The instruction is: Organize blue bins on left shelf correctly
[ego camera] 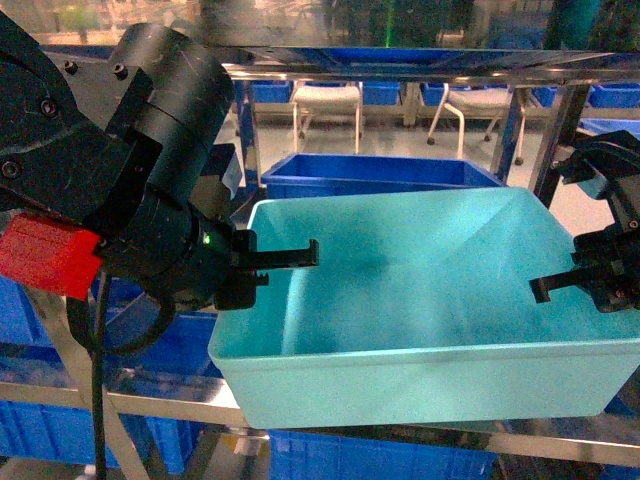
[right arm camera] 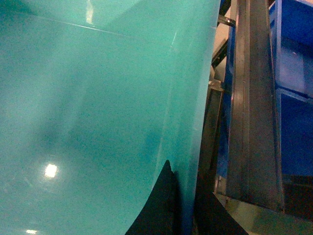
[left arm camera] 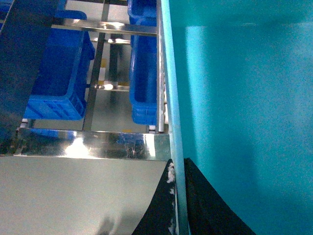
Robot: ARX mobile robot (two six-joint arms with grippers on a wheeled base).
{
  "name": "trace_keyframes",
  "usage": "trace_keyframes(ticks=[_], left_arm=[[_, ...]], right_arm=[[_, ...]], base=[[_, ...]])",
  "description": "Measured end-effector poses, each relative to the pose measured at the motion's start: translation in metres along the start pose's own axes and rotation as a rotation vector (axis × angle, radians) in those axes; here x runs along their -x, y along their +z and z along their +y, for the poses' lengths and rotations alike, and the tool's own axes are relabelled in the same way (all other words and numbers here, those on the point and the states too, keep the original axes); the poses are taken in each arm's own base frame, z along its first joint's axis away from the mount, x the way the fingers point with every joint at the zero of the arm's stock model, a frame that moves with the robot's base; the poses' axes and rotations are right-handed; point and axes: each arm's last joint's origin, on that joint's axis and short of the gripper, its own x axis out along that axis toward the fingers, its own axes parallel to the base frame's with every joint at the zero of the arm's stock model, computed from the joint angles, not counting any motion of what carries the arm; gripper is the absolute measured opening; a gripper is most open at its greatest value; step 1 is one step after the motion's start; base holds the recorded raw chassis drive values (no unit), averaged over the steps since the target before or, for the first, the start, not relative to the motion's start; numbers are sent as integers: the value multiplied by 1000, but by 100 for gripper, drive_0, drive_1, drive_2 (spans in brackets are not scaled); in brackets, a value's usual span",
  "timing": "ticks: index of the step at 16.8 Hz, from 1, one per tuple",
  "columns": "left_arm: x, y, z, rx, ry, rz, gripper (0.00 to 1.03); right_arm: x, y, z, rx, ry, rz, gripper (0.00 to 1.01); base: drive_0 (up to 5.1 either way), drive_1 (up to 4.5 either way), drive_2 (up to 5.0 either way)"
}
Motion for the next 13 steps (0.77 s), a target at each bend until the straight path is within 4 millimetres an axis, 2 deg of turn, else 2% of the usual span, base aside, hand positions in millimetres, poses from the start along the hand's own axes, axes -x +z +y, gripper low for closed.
trace_keyframes(ticks=[6,13], left_arm=[[-7,-15,-7,5,22,83,2],[-29,-25,-13,9,50,146,2]], right_arm=[[-5,-13,2,19,-18,66,2],[-25,-30,5,44,-48,163,2]], base=[[0,0,0],[0,0,0]])
